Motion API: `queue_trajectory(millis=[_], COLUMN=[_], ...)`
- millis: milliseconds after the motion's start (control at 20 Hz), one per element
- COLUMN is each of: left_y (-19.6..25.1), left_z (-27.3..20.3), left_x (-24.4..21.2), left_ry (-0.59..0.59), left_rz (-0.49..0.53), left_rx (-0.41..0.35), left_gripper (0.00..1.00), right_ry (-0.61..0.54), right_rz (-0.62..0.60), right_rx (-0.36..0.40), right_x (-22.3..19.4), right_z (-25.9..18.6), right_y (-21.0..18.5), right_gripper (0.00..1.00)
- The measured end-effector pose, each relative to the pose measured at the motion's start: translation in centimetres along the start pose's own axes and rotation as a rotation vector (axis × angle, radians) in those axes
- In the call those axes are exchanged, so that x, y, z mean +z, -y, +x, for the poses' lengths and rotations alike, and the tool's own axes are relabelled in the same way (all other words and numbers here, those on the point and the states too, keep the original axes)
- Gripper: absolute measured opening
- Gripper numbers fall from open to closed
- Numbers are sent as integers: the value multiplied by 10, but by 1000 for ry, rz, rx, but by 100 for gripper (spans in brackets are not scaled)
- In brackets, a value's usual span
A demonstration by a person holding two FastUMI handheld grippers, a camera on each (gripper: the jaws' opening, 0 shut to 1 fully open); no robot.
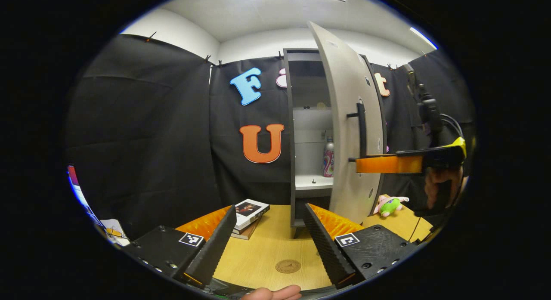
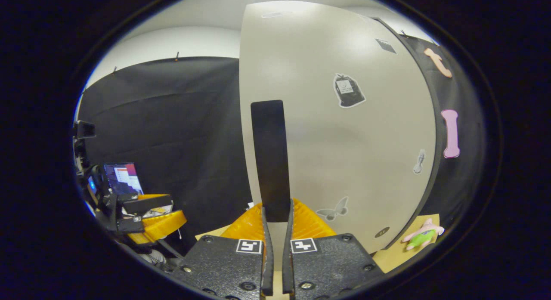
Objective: Open the cabinet door with the right hand, grasp the bottle in the cabinet with the left hand and place it on the coaster, then close the cabinet door with the right hand.
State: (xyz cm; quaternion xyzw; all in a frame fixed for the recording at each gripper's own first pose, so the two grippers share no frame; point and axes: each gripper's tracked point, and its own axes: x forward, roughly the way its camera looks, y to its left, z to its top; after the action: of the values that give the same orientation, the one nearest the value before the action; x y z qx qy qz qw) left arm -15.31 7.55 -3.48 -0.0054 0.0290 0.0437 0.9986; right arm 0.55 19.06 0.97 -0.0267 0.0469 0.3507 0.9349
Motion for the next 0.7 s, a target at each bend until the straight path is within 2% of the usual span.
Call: queue_trajectory(millis=[200,400,450,550,600,650,700], left_y=[19,56,68,87,99,109,118], left_z=[23,44,48,58,61,64,67], left_x=[3,9,10,8,7,6,4], left_ry=[-8,-12,-10,-7,-5,-6,-8], left_rz=[-18,-28,-25,-12,-8,-9,-9], left_rx=[-18,-63,-87,-124,-146,-167,-185], left_gripper=[95,95,84,84,95,95,84], right_ry=[-21,-48,-55,-49,-46,-46,-45], right_rz=[10,-3,2,44,48,44,49], right_rx=[39,4,-11,-20,-38,-56,-72], right_x=[-1,-1,-2,0,2,2,2], right_z=[-8,-18,-20,-19,-19,-17,-19], right_y=[11,20,20,15,16,18,19], right_gripper=[11,11,11,10,5,5,4])
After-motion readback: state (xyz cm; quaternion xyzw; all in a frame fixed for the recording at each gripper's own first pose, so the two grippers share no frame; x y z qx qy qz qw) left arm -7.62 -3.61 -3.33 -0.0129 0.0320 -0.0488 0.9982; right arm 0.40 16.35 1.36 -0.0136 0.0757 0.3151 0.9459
